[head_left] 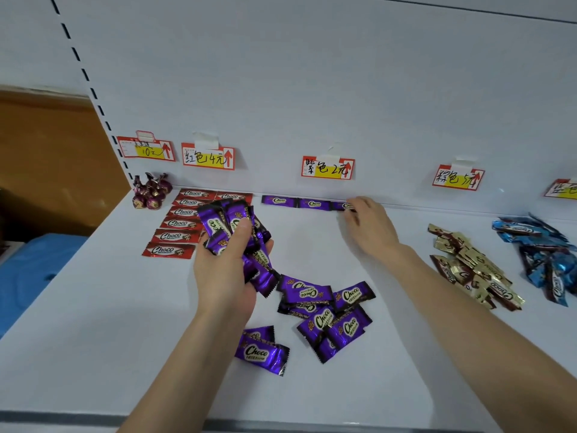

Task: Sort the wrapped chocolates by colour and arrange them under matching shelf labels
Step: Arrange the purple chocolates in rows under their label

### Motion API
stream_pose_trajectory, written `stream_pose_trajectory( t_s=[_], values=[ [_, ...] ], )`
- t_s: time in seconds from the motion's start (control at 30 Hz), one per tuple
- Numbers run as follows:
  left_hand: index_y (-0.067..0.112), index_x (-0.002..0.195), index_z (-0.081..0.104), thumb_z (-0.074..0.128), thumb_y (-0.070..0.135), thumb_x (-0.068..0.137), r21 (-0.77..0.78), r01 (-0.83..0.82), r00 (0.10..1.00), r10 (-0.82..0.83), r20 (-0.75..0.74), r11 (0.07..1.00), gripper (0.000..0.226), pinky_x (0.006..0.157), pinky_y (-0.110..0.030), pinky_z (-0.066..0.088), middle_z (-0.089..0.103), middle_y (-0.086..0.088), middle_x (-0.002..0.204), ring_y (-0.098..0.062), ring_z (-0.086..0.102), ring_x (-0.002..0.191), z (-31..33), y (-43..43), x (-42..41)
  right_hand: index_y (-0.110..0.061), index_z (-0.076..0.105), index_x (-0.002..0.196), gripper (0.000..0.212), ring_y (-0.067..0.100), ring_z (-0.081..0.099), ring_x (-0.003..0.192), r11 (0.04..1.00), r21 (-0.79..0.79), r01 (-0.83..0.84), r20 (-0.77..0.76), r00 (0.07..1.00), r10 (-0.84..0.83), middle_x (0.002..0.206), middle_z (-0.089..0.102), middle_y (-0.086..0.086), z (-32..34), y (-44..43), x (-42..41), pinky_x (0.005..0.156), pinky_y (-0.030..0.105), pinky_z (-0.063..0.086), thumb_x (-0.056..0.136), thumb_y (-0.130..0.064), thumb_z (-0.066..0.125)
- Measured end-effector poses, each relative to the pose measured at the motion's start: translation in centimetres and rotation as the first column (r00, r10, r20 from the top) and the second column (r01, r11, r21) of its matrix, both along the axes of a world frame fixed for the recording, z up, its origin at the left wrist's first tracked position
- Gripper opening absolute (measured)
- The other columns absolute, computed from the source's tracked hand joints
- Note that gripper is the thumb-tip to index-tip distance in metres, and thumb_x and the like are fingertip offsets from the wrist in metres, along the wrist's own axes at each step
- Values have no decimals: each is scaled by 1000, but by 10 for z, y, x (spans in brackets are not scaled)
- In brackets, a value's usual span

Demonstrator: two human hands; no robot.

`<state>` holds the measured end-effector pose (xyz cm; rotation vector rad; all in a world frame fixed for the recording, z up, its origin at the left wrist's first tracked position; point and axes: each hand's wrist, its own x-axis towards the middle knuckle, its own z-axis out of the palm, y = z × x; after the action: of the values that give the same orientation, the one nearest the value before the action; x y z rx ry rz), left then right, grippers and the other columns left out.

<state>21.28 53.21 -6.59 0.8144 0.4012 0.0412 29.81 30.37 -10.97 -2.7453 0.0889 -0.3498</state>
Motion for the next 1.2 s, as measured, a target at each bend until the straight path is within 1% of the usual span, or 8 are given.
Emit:
stream_pose_trajectory(
  t_s=[0.1,0.2,0.43,0.73,0.8,1.03,1.1,1.2],
  values=[
    [13,113,59,69,12,83,-22,-3,1000,3,-1,1000,32,54,-27,56,74,-2,87,-21,72,71,4,1,-8,-12,53,124,31,18,53,112,965,254,-66,40,998,58,124,56,7,31,23,-33,89,18,36,94,-23,49],
    [13,108,61,67,12,85,-44,7,1000,-7,15,999,24,52,-25,55,75,0,81,-20,72,70,6,0,-19,-32,63,92,10,-5,59,89,818,541,-194,104,981,164,93,67,-15,53,58,-98,71,1,39,87,-25,58],
    [10,114,59,66,14,85,-56,-9,1000,10,23,998,30,55,-31,57,73,-10,96,-23,72,73,11,-5,-48,-27,65,89,15,4,63,73,513,840,-177,152,984,92,76,68,-11,33,132,-196,67,12,47,75,-28,69],
    [12,112,59,66,14,85,-6,17,999,-16,51,1000,28,53,-30,55,71,-13,98,-22,72,71,19,-2,-66,-33,65,85,26,13,57,57,437,893,-107,127,992,-18,56,54,-6,29,145,-199,55,24,50,77,-8,69],
    [9,112,59,66,13,85,0,27,998,-26,56,1000,28,52,-29,55,72,-14,97,-22,71,70,19,0,-66,-30,68,85,26,14,59,55,380,916,-127,135,991,6,61,55,6,31,142,-200,52,20,48,79,-5,67],
    [13,114,60,68,15,84,36,16,999,-17,28,999,31,50,-30,54,72,-9,99,-19,72,77,17,12,-58,-15,69,83,13,20,70,71,125,980,-154,157,988,-10,77,71,6,35,130,-198,61,19,53,78,-3,65],
    [15,112,61,69,16,83,43,24,1000,-24,-5,999,30,49,-29,53,73,-6,98,-18,72,78,15,16,-57,-17,71,81,10,15,70,79,153,972,-178,184,983,-25,81,72,3,38,125,-195,67,17,52,72,-14,68],
    [17,109,63,70,17,81,45,105,994,-103,-46,993,30,49,-30,55,74,-4,94,-19,72,79,12,19,-56,-19,69,82,19,3,65,76,305,922,-240,253,968,-2,82,71,-8,39,118,-187,65,11,48,75,-2,69]
  ],
)
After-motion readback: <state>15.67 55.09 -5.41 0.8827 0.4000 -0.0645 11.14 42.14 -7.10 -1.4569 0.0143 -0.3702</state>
